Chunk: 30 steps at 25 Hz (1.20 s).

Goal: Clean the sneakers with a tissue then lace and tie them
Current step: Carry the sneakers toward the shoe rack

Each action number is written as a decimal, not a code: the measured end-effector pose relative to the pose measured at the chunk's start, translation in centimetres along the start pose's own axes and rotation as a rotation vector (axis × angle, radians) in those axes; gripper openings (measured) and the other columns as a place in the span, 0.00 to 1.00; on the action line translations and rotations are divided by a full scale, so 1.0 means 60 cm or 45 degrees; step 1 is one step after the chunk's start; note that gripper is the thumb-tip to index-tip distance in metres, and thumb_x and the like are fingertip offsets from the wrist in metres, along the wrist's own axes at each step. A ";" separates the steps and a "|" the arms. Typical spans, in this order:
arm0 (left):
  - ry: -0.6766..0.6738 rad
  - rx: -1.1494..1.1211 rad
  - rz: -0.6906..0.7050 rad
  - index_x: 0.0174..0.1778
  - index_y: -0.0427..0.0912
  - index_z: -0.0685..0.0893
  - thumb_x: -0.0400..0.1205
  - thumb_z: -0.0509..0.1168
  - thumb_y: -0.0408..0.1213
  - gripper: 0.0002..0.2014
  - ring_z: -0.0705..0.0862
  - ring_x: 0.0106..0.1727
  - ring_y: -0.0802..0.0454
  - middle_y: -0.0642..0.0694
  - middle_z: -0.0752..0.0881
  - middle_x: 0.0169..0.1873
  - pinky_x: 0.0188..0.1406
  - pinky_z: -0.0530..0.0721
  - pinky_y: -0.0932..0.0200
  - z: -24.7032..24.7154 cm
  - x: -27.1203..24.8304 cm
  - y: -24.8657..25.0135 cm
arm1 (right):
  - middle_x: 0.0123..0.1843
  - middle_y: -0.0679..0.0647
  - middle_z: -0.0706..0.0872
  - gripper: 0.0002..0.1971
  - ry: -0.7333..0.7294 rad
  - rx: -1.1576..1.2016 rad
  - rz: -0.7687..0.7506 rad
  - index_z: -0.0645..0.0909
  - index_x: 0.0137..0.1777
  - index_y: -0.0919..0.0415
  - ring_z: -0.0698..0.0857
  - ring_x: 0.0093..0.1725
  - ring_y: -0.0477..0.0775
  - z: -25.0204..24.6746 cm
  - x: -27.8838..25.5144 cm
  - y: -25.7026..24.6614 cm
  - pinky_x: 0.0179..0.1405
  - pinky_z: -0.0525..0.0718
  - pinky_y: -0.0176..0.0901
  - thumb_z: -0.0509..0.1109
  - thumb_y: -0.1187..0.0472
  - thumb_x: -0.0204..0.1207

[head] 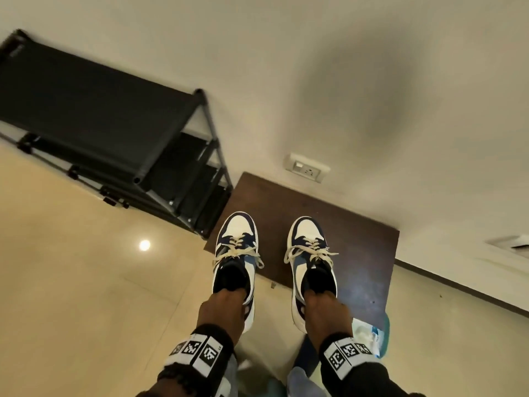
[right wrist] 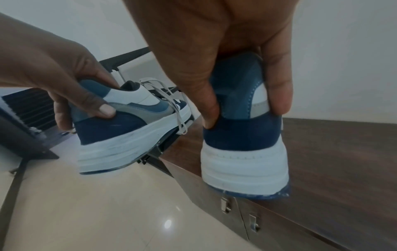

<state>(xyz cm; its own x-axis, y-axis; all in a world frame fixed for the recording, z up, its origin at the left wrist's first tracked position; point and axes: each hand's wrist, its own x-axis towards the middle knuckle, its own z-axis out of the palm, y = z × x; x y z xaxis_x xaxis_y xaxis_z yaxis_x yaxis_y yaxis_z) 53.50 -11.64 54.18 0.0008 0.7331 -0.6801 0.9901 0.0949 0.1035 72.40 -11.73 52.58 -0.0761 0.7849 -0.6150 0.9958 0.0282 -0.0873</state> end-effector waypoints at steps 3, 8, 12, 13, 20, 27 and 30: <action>0.032 0.028 -0.063 0.62 0.49 0.77 0.85 0.57 0.44 0.12 0.83 0.59 0.42 0.45 0.85 0.58 0.53 0.80 0.53 -0.027 -0.051 -0.050 | 0.58 0.56 0.85 0.13 -0.032 -0.057 -0.107 0.75 0.65 0.57 0.85 0.56 0.57 -0.034 -0.025 -0.044 0.52 0.83 0.48 0.60 0.58 0.82; 0.059 -0.076 -0.174 0.63 0.50 0.78 0.84 0.58 0.45 0.13 0.83 0.59 0.43 0.46 0.85 0.58 0.52 0.80 0.54 -0.049 -0.079 -0.131 | 0.55 0.56 0.85 0.11 -0.047 -0.130 -0.279 0.77 0.61 0.57 0.85 0.55 0.58 -0.060 -0.022 -0.138 0.52 0.83 0.49 0.61 0.58 0.81; 0.067 -0.126 -0.210 0.62 0.48 0.79 0.84 0.59 0.44 0.13 0.84 0.59 0.43 0.46 0.85 0.57 0.52 0.80 0.54 -0.061 -0.087 -0.215 | 0.55 0.57 0.85 0.10 -0.038 -0.210 -0.379 0.76 0.60 0.57 0.84 0.55 0.60 -0.069 -0.017 -0.245 0.49 0.81 0.48 0.61 0.58 0.81; 0.077 -0.137 -0.211 0.63 0.48 0.79 0.84 0.59 0.44 0.13 0.84 0.59 0.44 0.46 0.85 0.57 0.52 0.80 0.54 -0.065 -0.090 -0.237 | 0.55 0.56 0.85 0.10 -0.038 -0.221 -0.402 0.76 0.59 0.58 0.84 0.55 0.60 -0.070 -0.017 -0.272 0.48 0.81 0.48 0.61 0.57 0.81; 0.128 -0.209 -0.230 0.63 0.47 0.78 0.85 0.58 0.45 0.13 0.84 0.58 0.45 0.46 0.85 0.56 0.53 0.80 0.55 -0.090 -0.120 -0.398 | 0.55 0.57 0.86 0.11 -0.053 -0.275 -0.516 0.77 0.60 0.58 0.85 0.55 0.61 -0.070 -0.024 -0.451 0.47 0.80 0.46 0.61 0.56 0.81; 0.163 -0.208 -0.257 0.62 0.48 0.78 0.86 0.57 0.46 0.12 0.84 0.58 0.44 0.46 0.86 0.56 0.54 0.80 0.54 -0.123 -0.132 -0.545 | 0.56 0.53 0.85 0.12 0.017 -0.137 -0.556 0.76 0.61 0.54 0.84 0.56 0.57 -0.059 -0.018 -0.598 0.50 0.81 0.47 0.59 0.52 0.82; 0.191 -0.177 -0.254 0.61 0.49 0.79 0.85 0.57 0.45 0.12 0.84 0.58 0.43 0.46 0.86 0.56 0.52 0.80 0.54 -0.149 -0.114 -0.603 | 0.56 0.53 0.85 0.12 0.076 -0.102 -0.565 0.75 0.62 0.54 0.85 0.55 0.56 -0.063 0.003 -0.652 0.50 0.82 0.46 0.59 0.52 0.82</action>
<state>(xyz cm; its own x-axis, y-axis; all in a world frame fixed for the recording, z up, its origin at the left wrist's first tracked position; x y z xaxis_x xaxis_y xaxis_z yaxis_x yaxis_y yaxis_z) 16.43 -14.05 61.58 -0.2236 0.7812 -0.5829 0.9397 0.3316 0.0840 33.63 -10.33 58.85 -0.4960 0.7200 -0.4853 0.8683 0.4160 -0.2702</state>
